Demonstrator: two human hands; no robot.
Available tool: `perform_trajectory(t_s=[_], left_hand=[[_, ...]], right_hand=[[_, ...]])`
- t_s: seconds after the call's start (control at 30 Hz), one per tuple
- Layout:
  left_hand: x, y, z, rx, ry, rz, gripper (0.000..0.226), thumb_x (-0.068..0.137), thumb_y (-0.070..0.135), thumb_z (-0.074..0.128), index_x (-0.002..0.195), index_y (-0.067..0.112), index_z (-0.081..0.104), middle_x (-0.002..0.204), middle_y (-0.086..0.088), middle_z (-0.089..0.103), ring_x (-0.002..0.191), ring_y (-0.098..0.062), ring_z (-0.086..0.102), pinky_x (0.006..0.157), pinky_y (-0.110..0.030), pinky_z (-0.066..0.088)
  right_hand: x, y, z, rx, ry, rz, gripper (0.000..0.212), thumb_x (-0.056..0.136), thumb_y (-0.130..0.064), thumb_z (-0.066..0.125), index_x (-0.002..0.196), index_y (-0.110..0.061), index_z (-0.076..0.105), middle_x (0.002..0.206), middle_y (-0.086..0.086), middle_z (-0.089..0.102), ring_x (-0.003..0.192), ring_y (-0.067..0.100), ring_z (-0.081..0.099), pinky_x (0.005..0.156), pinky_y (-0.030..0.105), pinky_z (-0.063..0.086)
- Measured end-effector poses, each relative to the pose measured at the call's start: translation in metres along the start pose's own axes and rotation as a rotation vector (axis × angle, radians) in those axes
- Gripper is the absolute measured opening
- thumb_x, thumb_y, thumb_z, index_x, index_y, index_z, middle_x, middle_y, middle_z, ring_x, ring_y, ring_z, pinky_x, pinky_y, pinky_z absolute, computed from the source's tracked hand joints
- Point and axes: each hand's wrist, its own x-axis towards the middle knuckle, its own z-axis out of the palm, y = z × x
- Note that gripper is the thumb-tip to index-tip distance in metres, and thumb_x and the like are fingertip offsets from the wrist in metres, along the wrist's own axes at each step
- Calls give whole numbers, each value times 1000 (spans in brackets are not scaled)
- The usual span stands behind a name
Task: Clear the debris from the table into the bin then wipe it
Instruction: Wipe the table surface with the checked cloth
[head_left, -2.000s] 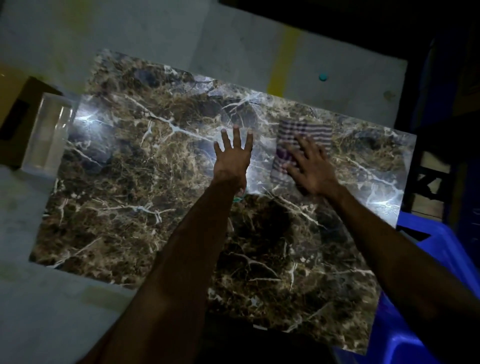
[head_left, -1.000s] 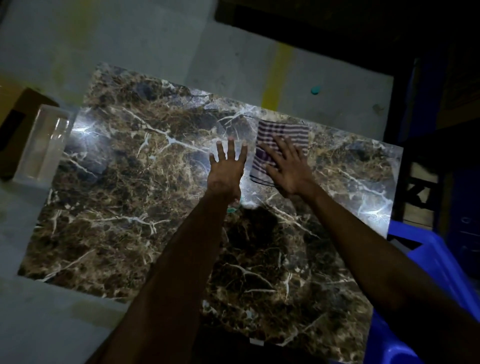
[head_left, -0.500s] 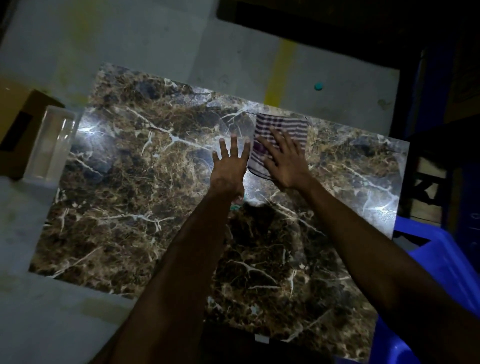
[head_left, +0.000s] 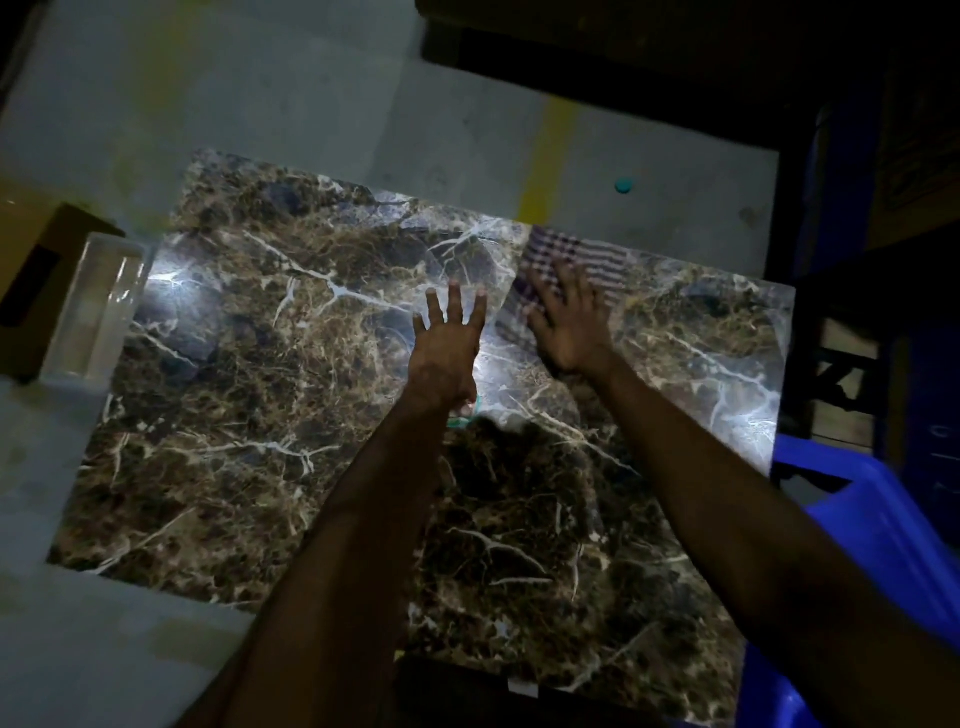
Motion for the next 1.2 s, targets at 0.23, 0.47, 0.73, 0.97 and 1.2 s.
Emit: perform_trajectory(t_s=[0.23, 0.47, 0.73, 0.97, 1.2], left_hand=[[-5, 4, -8, -25, -22, -13, 149, 64, 37, 96, 162, 18, -15, 168, -22, -17, 152, -55, -9, 120, -69, 18], [-1, 34, -12, -126, -50, -137, 154, 59, 47, 98, 162, 14, -12, 167, -25, -19, 150, -60, -5, 115, -74, 24], [10, 74, -14, -344, -20, -181, 153, 57, 51, 97, 160, 37, -16, 164, -20, -31, 141, -69, -19, 109, -83, 8], [32, 107, -27, -61, -32, -14, 133, 79, 20, 87, 159, 42, -17, 167, -14, -26, 146, -66, -8, 106, -78, 26], [35, 109, -30, -84, -73, -1, 157, 60, 15, 98, 156, 47, -22, 167, -15, -27, 144, -68, -7, 105, -78, 28]], right_hand=[[-56, 69, -1, -80, 30, -13, 63, 102, -62, 28, 162, -43, 22, 173, 2, 14, 159, 32, 12, 124, 57, 21], [-10, 32, -6, 61, 89, 184, 66, 101, -59, 23, 163, -41, 16, 174, 6, 3, 159, 35, -1, 126, 57, 5], [-105, 65, 9, 29, 65, 14, 56, 107, -56, 27, 161, -47, 17, 174, -5, 5, 160, 24, -2, 126, 53, 9], [-44, 96, -21, 70, 128, 258, 67, 100, -64, 25, 163, -40, 21, 173, 7, 9, 158, 38, 8, 126, 57, 11], [-57, 76, 0, 43, 82, 53, 59, 107, -57, 28, 163, -43, 17, 174, -1, 5, 160, 29, -1, 126, 58, 10]])
